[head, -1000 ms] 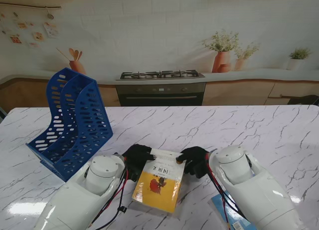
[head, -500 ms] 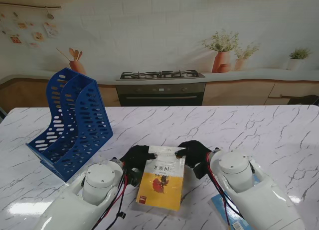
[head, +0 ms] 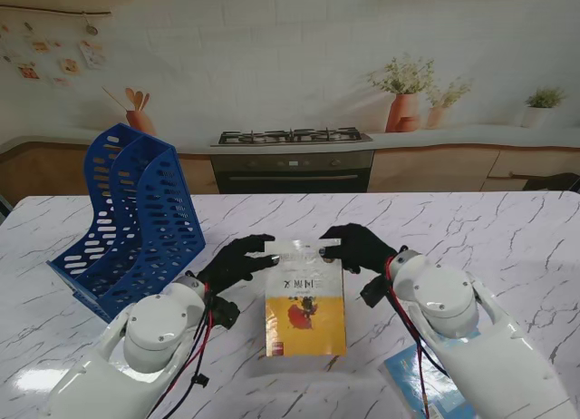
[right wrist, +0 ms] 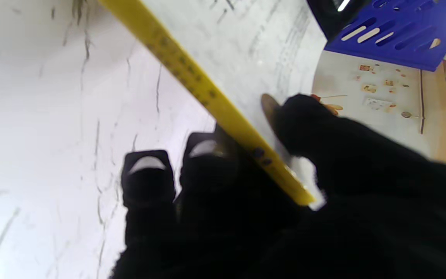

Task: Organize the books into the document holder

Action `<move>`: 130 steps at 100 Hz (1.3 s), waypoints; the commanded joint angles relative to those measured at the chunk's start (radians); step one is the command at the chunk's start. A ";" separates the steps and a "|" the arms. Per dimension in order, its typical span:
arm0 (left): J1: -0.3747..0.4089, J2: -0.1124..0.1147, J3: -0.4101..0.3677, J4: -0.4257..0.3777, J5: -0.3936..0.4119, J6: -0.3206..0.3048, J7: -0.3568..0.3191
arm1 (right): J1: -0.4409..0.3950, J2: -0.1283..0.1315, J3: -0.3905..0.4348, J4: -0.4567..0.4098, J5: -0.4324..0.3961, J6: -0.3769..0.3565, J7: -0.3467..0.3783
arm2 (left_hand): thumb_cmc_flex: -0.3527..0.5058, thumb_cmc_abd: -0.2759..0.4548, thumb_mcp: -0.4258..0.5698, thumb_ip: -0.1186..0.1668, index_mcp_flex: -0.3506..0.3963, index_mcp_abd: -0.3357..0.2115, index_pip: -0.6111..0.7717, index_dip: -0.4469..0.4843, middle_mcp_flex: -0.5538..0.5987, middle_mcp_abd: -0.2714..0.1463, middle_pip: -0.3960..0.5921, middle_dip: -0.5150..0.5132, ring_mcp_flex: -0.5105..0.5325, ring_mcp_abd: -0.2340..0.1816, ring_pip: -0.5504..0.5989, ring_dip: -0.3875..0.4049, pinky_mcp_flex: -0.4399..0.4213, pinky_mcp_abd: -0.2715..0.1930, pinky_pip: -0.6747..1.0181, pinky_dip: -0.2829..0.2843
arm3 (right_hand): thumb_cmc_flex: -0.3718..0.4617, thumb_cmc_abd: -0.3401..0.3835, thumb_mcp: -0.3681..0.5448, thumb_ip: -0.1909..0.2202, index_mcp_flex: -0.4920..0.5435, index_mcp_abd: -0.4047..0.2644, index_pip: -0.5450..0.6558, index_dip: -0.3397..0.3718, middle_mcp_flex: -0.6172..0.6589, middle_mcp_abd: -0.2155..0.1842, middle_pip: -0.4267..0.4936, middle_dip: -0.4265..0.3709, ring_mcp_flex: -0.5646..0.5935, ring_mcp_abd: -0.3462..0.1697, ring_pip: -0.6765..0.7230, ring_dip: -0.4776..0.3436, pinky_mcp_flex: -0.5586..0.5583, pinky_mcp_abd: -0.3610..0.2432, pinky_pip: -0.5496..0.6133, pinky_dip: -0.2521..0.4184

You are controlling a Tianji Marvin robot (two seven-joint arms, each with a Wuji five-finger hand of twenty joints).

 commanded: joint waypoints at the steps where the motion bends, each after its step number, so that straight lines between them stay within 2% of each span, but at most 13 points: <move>1: 0.014 0.005 -0.020 -0.038 0.006 -0.028 0.003 | 0.014 0.001 0.012 -0.030 -0.002 -0.009 -0.002 | -0.023 0.019 -0.041 0.026 -0.022 -0.048 0.021 0.020 -0.031 -0.035 -0.018 -0.015 -0.026 -0.022 -0.032 -0.012 -0.023 0.029 -0.046 -0.023 | 0.126 0.174 0.135 0.097 0.155 -0.352 0.261 0.120 0.051 -0.083 0.121 0.034 0.052 -0.179 0.059 0.028 0.027 0.041 0.098 0.023; 12: 0.025 0.011 -0.049 -0.086 0.054 -0.030 0.009 | 0.028 0.009 0.027 -0.036 -0.023 -0.041 0.018 | -0.025 0.015 -0.049 0.025 -0.016 -0.057 0.035 0.017 -0.031 -0.048 -0.028 -0.017 -0.037 -0.039 -0.057 -0.021 -0.047 0.012 -0.094 -0.052 | 0.122 0.177 0.133 0.100 0.157 -0.355 0.262 0.121 0.052 -0.087 0.121 0.039 0.055 -0.177 0.059 0.033 0.032 0.039 0.099 0.024; 22: 0.017 0.021 -0.065 -0.123 0.108 -0.032 -0.004 | 0.039 0.016 0.035 -0.037 -0.038 -0.085 0.037 | -0.022 0.006 -0.055 0.025 0.000 -0.082 0.047 0.016 -0.027 -0.068 -0.043 -0.024 -0.046 -0.054 -0.085 -0.031 -0.071 -0.021 -0.156 -0.087 | 0.122 0.183 0.127 0.100 0.157 -0.362 0.263 0.125 0.049 -0.092 0.121 0.044 0.049 -0.178 0.061 0.039 0.028 0.037 0.098 0.025; 25: 0.011 0.027 -0.069 -0.133 0.127 -0.029 -0.023 | 0.043 0.019 0.036 -0.038 -0.044 -0.095 0.046 | -0.014 -0.002 -0.051 0.025 0.008 -0.089 0.050 0.015 -0.031 -0.076 -0.053 -0.028 -0.059 -0.067 -0.099 -0.037 -0.092 -0.043 -0.190 -0.101 | 0.122 0.185 0.125 0.100 0.155 -0.367 0.263 0.127 0.047 -0.093 0.120 0.045 0.045 -0.178 0.062 0.042 0.022 0.035 0.097 0.026; 37: -0.031 0.047 -0.068 -0.156 0.210 -0.045 -0.083 | 0.062 0.031 0.039 -0.033 -0.069 -0.141 0.083 | -0.020 -0.028 -0.025 0.024 0.011 -0.104 0.050 0.014 -0.032 -0.101 -0.066 -0.037 -0.065 -0.090 -0.122 -0.049 -0.108 -0.070 -0.265 -0.114 | 0.122 0.196 0.111 0.100 0.150 -0.378 0.264 0.137 0.040 -0.101 0.118 0.055 0.036 -0.183 0.064 0.054 0.009 0.028 0.099 0.034; 44: -0.061 0.050 -0.056 -0.158 0.242 -0.059 -0.085 | 0.069 0.036 0.040 -0.034 -0.087 -0.162 0.094 | -0.040 -0.040 -0.003 0.019 0.014 -0.109 0.048 0.013 -0.035 -0.113 -0.072 -0.042 -0.076 -0.110 -0.136 -0.057 -0.114 -0.093 -0.333 -0.115 | 0.121 0.197 0.107 0.101 0.151 -0.389 0.265 0.141 0.040 -0.106 0.117 0.058 0.035 -0.183 0.064 0.057 0.008 0.027 0.098 0.037; 59: -0.142 0.056 -0.016 -0.133 0.285 -0.103 -0.108 | 0.081 0.042 0.038 -0.030 -0.094 -0.211 0.113 | -0.076 -0.057 0.005 0.013 0.023 -0.123 0.049 0.015 -0.030 -0.139 -0.079 -0.049 -0.077 -0.130 -0.148 -0.065 -0.118 -0.109 -0.399 -0.111 | 0.120 0.203 0.097 0.102 0.150 -0.398 0.263 0.148 0.038 -0.114 0.113 0.063 0.029 -0.186 0.060 0.062 0.001 0.023 0.094 0.041; 87: -0.262 0.068 0.072 -0.025 0.271 -0.203 -0.185 | 0.087 0.048 0.040 -0.032 -0.099 -0.285 0.122 | -0.147 -0.064 0.018 0.003 0.030 -0.104 0.048 0.025 -0.023 -0.127 -0.086 -0.050 -0.082 -0.162 -0.163 -0.080 -0.112 -0.132 -0.513 -0.099 | 0.121 0.213 0.084 0.101 0.150 -0.411 0.267 0.160 0.033 -0.122 0.108 0.072 0.018 -0.187 0.057 0.071 -0.009 0.020 0.088 0.047; 98: -0.287 0.070 0.082 0.026 0.226 -0.257 -0.211 | 0.086 0.049 0.048 -0.037 -0.099 -0.311 0.120 | -0.178 -0.063 0.024 -0.001 0.034 -0.091 0.061 0.046 -0.017 -0.119 -0.085 -0.044 -0.079 -0.178 -0.160 -0.079 -0.103 -0.178 -0.572 -0.101 | 0.122 0.216 0.080 0.101 0.148 -0.416 0.268 0.163 0.032 -0.126 0.107 0.076 0.016 -0.188 0.056 0.074 -0.013 0.018 0.086 0.049; 103: -0.297 0.070 0.086 0.044 0.212 -0.264 -0.220 | 0.083 0.049 0.053 -0.042 -0.096 -0.321 0.119 | -0.187 -0.065 0.031 -0.003 0.032 -0.084 0.066 0.054 -0.009 -0.116 -0.083 -0.042 -0.072 -0.182 -0.156 -0.078 -0.097 -0.206 -0.583 -0.099 | 0.122 0.215 0.080 0.101 0.148 -0.416 0.268 0.164 0.033 -0.126 0.107 0.077 0.015 -0.188 0.056 0.074 -0.013 0.018 0.085 0.049; 114: -0.317 0.068 0.094 0.086 0.165 -0.284 -0.239 | 0.077 0.049 0.061 -0.053 -0.093 -0.344 0.115 | -0.194 -0.070 0.040 -0.005 0.035 -0.077 0.077 0.067 -0.001 -0.118 -0.074 -0.034 -0.069 -0.187 -0.154 -0.076 -0.092 -0.238 -0.610 -0.111 | 0.122 0.217 0.078 0.101 0.149 -0.420 0.269 0.165 0.032 -0.130 0.105 0.078 0.015 -0.188 0.056 0.076 -0.013 0.018 0.085 0.051; 130: -0.343 0.073 0.114 0.125 0.138 -0.312 -0.278 | 0.077 0.049 0.061 -0.063 -0.093 -0.355 0.110 | -0.205 -0.074 0.050 -0.006 0.040 -0.066 0.122 0.107 0.058 -0.117 -0.037 -0.001 -0.033 -0.189 -0.135 -0.063 -0.089 -0.246 -0.638 -0.119 | 0.122 0.220 0.075 0.100 0.145 -0.422 0.268 0.167 0.031 -0.132 0.103 0.081 0.012 -0.189 0.054 0.078 -0.017 0.017 0.083 0.052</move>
